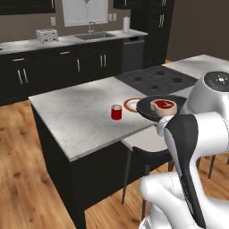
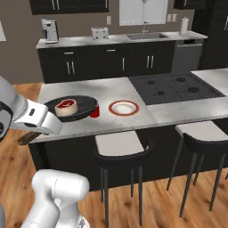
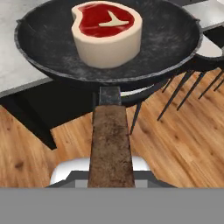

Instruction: Pick up the pan with the steak in it and place it on the dining table. Then place the steak on the plate.

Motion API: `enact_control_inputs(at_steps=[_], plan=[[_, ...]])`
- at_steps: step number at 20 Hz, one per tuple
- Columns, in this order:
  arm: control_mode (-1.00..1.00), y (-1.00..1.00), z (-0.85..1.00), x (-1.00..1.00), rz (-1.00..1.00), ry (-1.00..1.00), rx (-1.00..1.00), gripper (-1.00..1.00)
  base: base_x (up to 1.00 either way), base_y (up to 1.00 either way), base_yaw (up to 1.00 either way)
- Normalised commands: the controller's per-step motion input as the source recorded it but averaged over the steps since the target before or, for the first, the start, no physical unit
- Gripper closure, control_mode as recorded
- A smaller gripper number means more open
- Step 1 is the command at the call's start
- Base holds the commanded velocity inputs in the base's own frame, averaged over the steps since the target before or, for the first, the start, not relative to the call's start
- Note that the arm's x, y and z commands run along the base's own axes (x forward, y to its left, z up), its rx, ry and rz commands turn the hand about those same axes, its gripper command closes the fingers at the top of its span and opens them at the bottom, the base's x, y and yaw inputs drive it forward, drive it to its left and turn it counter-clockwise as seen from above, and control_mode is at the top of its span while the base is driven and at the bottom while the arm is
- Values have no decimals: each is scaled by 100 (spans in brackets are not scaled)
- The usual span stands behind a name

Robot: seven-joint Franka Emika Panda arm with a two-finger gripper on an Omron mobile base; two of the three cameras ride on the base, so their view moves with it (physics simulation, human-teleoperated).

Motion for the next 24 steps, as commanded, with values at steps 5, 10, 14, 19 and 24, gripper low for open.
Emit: enact_control_inputs(at_steps=[5, 10, 14, 19, 24], plan=[[100, 0, 0, 0, 0, 0, 0, 100, -3, 3, 48], [100, 0, 0, 0, 0, 0, 0, 100, 0, 13, 44], [100, 0, 0, 0, 0, 0, 0, 100, 0, 2, 32], [100, 0, 0, 0, 0, 0, 0, 100, 1, -16, 3], [100, 0, 0, 0, 0, 0, 0, 100, 3, -42, 10]])
